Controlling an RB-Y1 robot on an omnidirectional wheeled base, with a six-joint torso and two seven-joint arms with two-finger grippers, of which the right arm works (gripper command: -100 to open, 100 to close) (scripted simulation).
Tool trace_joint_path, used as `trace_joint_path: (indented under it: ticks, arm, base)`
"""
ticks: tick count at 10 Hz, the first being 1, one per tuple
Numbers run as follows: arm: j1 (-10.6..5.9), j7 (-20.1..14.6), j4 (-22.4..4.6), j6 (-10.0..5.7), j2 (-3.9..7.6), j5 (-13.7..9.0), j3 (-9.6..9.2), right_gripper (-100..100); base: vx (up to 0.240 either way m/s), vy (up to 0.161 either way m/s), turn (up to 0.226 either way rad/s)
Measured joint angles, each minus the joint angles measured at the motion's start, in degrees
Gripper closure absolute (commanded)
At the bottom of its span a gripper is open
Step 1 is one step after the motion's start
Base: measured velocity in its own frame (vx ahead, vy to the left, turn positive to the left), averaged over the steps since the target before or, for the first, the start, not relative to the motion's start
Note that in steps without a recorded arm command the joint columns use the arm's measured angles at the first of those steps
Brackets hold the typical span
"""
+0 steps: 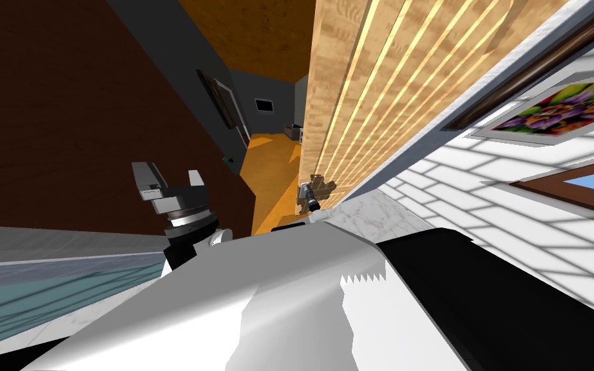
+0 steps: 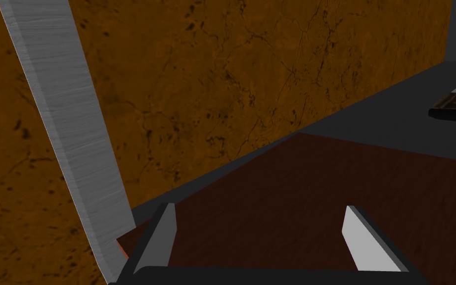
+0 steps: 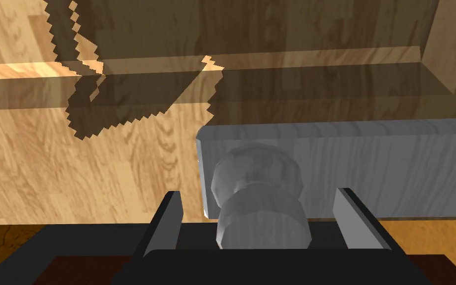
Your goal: Push the door open
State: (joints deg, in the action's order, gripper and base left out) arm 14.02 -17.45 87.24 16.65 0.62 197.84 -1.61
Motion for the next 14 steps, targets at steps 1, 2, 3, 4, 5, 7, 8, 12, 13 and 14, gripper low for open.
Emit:
trace_joint_path:
  ticks: [1, 2, 3, 4, 5, 7, 8, 12, 13, 14]
  arm:
    - [-0.04, 0.04, 0.00, -0.01, -0.09, -0.01, 0.00, 100]
    - [-0.10, 0.02, 0.10, 0.05, -0.04, -0.01, 0.00, 100]
    - [-0.13, 0.01, 0.06, 0.07, 0.00, 0.00, 0.04, 100]
    - [-0.07, 0.04, -0.01, 0.00, 0.02, 0.02, 0.02, 100]
    - [0.02, 0.06, -0.09, -0.06, 0.03, 0.04, 0.00, 100]
    - [0.12, 0.06, -0.16, -0.12, 0.04, 0.04, -0.01, 100]
    - [0.29, -0.03, -0.28, -0.36, 0.33, -0.04, 0.12, 100]
    - [1.20, -0.19, -1.84, -2.12, 1.25, -0.11, -0.16, 100]
    - [1.54, -0.04, -1.98, -2.78, 0.96, 0.07, -0.54, 100]
    - [1.44, -0.06, -2.26, -3.12, 1.08, 0.07, -0.88, 100]
  base:
    - [-0.007, -0.003, -0.006]
    - [-0.029, -0.005, 0.007]
    - [-0.026, -0.004, 0.005]
    - [-0.017, -0.001, -0.003]
    - [-0.010, 0.001, -0.004]
    - [0.006, -0.003, 0.088]
    - [0.019, -0.023, 0.232]
    - [0.016, -0.015, 0.214]
    - [0.007, 0.015, 0.091]
    - [0.000, 0.032, 0.138]
